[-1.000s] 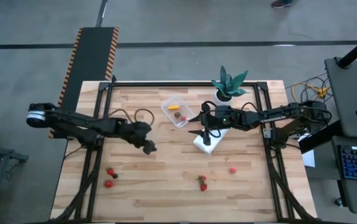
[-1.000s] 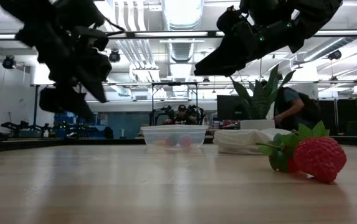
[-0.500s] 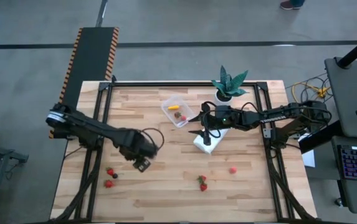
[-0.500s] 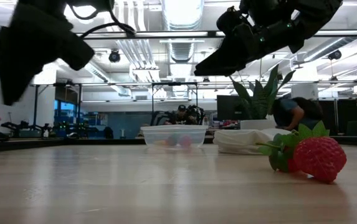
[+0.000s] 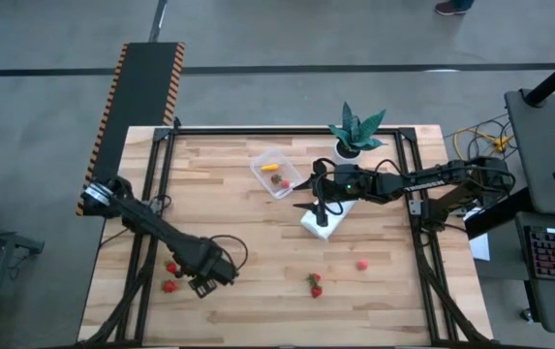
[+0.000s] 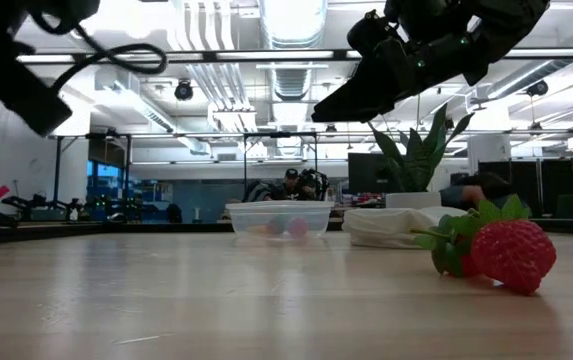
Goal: Pick and placing Produce into tupperware
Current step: Put the cherry into the transparent bin
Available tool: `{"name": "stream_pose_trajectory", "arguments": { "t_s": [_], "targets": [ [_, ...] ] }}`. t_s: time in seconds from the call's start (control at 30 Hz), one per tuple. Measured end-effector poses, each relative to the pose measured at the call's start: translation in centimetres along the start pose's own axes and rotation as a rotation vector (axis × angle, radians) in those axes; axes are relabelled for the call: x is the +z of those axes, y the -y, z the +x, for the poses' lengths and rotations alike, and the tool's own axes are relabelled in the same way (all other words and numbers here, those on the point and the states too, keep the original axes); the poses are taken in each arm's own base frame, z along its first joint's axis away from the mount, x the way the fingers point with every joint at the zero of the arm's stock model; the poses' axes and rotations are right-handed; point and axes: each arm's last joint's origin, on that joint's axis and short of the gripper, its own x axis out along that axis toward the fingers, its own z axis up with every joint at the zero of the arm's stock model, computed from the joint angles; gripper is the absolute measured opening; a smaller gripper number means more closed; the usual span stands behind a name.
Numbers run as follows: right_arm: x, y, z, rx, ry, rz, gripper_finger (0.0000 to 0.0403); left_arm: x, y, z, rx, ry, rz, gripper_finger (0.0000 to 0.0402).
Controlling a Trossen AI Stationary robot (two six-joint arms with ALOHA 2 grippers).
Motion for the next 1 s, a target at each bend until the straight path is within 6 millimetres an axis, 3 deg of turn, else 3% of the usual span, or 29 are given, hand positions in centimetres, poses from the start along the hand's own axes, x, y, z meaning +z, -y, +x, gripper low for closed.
{"name": "stream_pose_trajectory", "arguments": {
  "t_s": [0.43, 1.0],
  "targets": [
    [0.0, 0.0, 0.0, 0.000, 0.001, 0.007, 0.0224, 1.1, 1.1, 3.2, 0.124, -0.056, 0.061, 0.0226],
    [0.0, 0.0, 0.0, -0.002, 0.001, 0.009, 0.0224, 1.6, 0.8, 4.9, 0.141, -0.069, 0.092, 0.0226]
  ]
}}
